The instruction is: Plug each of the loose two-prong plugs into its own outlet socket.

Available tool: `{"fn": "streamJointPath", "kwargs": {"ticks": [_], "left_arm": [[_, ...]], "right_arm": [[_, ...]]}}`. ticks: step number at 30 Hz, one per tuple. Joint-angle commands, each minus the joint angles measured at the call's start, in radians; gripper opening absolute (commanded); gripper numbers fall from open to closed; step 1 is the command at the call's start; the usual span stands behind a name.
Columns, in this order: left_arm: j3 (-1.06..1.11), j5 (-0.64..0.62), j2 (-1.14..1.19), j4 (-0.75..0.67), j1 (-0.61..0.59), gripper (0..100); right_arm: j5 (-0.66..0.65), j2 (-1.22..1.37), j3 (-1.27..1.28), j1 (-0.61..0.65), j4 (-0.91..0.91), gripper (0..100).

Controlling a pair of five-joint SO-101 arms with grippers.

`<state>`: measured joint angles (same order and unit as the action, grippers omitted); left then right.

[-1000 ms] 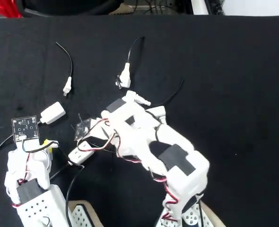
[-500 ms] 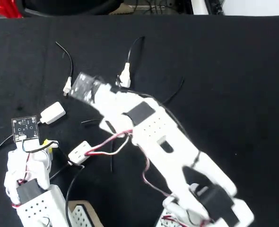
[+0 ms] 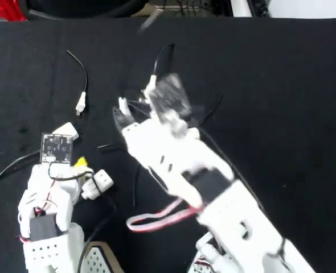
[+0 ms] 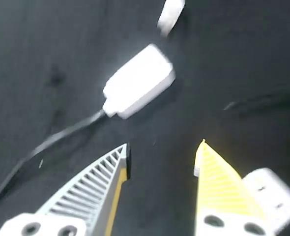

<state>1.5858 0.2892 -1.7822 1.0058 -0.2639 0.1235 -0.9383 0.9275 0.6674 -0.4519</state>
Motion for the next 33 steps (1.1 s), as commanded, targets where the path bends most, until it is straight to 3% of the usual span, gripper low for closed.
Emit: {"fn": "streamJointPath", "kwargs": {"ticks": [1,9,16,20,27,33], "left_arm": [[-0.15,-0.087,-0.006,-0.018,0.12,23],[-0.223,-0.146,-0.048,-0.014,0.395,23],[-0.332,-0.058,-0.044,0.095,0.544,24],[-0.41,-0.121,-0.044,0.086,0.559,25],[-0.423,-0.224,-0.043,0.02,0.549,24],[-0.424,-0.224,-0.043,0.014,0.427,24]], "right_arm": [[0.015,-0.22,0.113,0.009,0.084,1.1],[0.015,-0.397,0.213,0.003,0.025,1.1],[0.063,-0.4,0.254,0.009,0.025,1.1],[0.064,-0.401,0.239,0.012,-0.002,1.1],[0.063,-0.4,0.173,0.126,-0.166,1.1],[0.04,-0.4,0.124,0.127,-0.242,1.1]]}}
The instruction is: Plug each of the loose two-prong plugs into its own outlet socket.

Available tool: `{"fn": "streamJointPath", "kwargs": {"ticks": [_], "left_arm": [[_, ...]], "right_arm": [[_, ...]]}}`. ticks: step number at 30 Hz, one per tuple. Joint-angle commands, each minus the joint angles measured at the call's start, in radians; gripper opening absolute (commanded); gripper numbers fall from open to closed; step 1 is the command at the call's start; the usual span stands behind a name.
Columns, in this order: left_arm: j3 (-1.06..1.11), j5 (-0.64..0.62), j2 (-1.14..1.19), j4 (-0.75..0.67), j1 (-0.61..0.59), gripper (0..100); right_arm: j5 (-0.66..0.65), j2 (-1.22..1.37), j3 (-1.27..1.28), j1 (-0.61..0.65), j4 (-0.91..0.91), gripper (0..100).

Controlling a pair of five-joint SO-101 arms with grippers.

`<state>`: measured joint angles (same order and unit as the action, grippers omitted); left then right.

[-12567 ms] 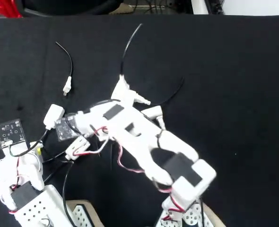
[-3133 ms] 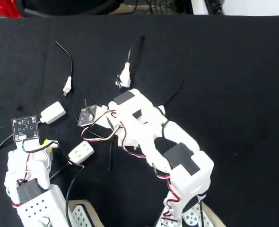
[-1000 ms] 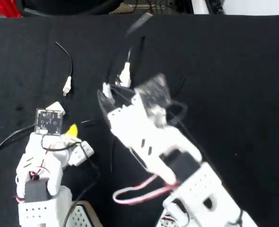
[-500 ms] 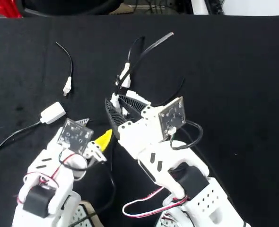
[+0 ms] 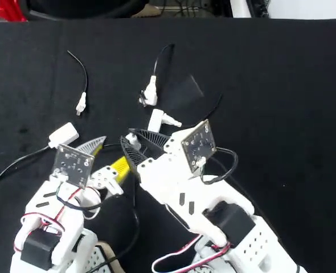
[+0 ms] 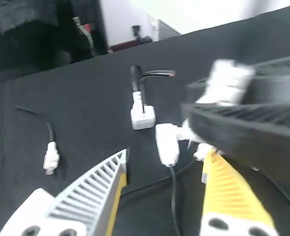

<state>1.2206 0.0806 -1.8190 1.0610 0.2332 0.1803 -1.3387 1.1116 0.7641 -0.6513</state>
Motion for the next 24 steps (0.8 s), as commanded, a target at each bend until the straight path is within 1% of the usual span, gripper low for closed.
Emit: {"fn": "streamJointPath", "kwargs": {"ticks": [1,7,10,12,15,17,20,22,24], "left_arm": [[-0.058,-0.015,-0.006,-0.04,-0.084,24],[-0.056,-0.012,-0.006,-0.032,-0.097,24],[-0.061,0.0,-0.006,0.018,-0.107,25],[-0.068,0.066,-0.006,0.077,-0.107,25],[-0.068,0.206,-0.006,0.163,-0.119,24],[-0.068,0.304,-0.006,0.226,-0.174,24],[-0.064,0.44,-0.006,0.305,-0.332,24],[-0.058,0.532,-0.006,0.351,-0.476,24],[-0.058,0.601,-0.006,0.382,-0.659,24]], "right_arm": [[-0.017,0.001,-0.073,0.031,-0.057,1.1],[-0.038,0.002,-0.088,0.031,-0.072,1.1],[-0.074,0.002,-0.088,0.028,-0.069,1.1],[-0.092,0.012,-0.091,0.025,-0.068,1.1],[-0.114,0.079,-0.125,0.017,-0.075,1.1],[-0.114,0.159,-0.163,-0.015,-0.094,1.1],[-0.117,0.312,-0.252,-0.054,-0.149,1.1],[-0.112,0.421,-0.305,-0.052,-0.196,1.1],[-0.1,0.522,-0.338,0.0,-0.216,1.1]]}}
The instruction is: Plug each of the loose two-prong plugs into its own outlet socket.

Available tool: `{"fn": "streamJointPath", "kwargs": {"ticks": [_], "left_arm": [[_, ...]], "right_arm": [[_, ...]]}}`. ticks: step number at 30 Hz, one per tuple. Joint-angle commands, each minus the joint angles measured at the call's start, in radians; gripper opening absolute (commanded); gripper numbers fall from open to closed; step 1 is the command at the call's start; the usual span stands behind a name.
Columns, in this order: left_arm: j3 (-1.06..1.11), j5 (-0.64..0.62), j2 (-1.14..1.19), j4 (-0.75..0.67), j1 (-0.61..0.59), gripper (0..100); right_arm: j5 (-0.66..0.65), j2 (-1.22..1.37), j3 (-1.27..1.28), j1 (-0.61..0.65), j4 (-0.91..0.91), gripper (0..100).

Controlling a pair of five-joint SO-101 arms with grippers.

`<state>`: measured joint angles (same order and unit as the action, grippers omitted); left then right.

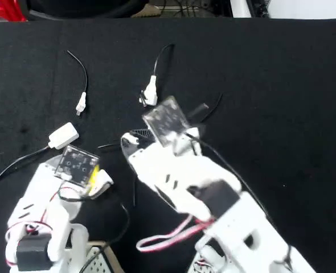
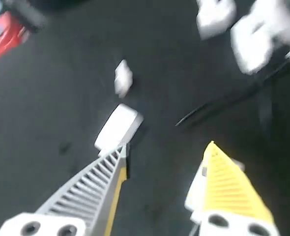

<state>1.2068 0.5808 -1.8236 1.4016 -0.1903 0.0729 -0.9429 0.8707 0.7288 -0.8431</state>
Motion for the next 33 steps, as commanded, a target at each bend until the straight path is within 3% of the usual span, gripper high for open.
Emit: {"fn": "streamJointPath", "kwargs": {"ticks": [1,5,10,14,19,27,33], "left_arm": [[-0.042,0.121,-0.002,0.04,-0.317,24],[-0.005,0.129,-0.002,0.023,-0.567,24],[0.228,0.126,-0.002,-0.167,-0.723,21],[0.392,0.112,-0.002,-0.313,-0.762,11],[0.467,-0.058,-0.002,-0.431,-0.806,9],[0.476,-0.166,0.0,-0.439,-0.806,10],[0.476,-0.172,0.002,-0.384,-0.788,10]], "right_arm": [[0.009,0.173,-0.105,0.058,-0.02,1.1],[0.011,0.321,-0.108,0.12,0.029,1.1],[0.012,0.409,-0.105,0.157,0.072,1.1],[0.012,0.455,-0.094,0.186,0.112,1.1],[0.026,0.539,-0.058,0.206,0.233,1.1],[0.061,0.595,-0.054,0.252,0.256,1.1],[0.138,0.599,-0.018,0.25,0.261,1.1]]}}
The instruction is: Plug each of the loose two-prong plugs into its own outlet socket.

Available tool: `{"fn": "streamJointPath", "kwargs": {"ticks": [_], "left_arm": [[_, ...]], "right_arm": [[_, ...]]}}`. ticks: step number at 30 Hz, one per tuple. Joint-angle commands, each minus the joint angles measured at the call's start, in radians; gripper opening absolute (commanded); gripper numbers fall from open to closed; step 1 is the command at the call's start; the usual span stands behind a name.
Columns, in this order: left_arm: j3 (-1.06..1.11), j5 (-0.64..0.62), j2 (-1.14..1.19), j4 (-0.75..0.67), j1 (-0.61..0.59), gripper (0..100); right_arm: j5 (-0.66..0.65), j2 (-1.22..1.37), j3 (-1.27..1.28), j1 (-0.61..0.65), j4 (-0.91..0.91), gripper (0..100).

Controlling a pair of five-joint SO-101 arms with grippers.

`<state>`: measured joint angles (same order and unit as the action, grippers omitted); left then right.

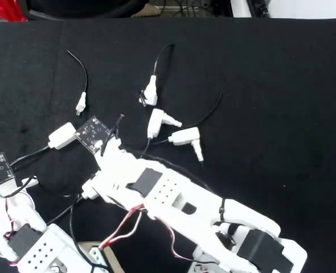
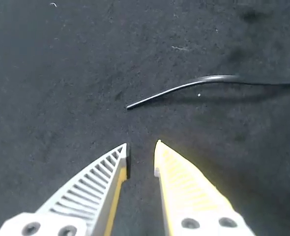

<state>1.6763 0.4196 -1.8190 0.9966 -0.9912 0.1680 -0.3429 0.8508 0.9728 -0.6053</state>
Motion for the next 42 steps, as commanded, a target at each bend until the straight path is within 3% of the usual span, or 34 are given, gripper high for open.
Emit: {"fn": "streamJointPath", "kwargs": {"ticks": [1,8,15,42], "left_arm": [[0.007,-0.011,-0.003,0.032,0.027,10],[0.007,-0.011,-0.003,0.066,0.079,10],[0.007,-0.012,-0.003,0.066,0.079,10],[0.001,-0.009,-0.003,0.066,0.111,10]], "right_arm": [[0.052,-0.001,0.008,0.006,0.023,1.1],[0.1,0.001,0.031,-0.092,0.091,1.1],[0.101,0.001,0.107,-0.097,0.233,1.1],[0.117,0.236,-0.021,-0.037,0.193,3.5]]}}
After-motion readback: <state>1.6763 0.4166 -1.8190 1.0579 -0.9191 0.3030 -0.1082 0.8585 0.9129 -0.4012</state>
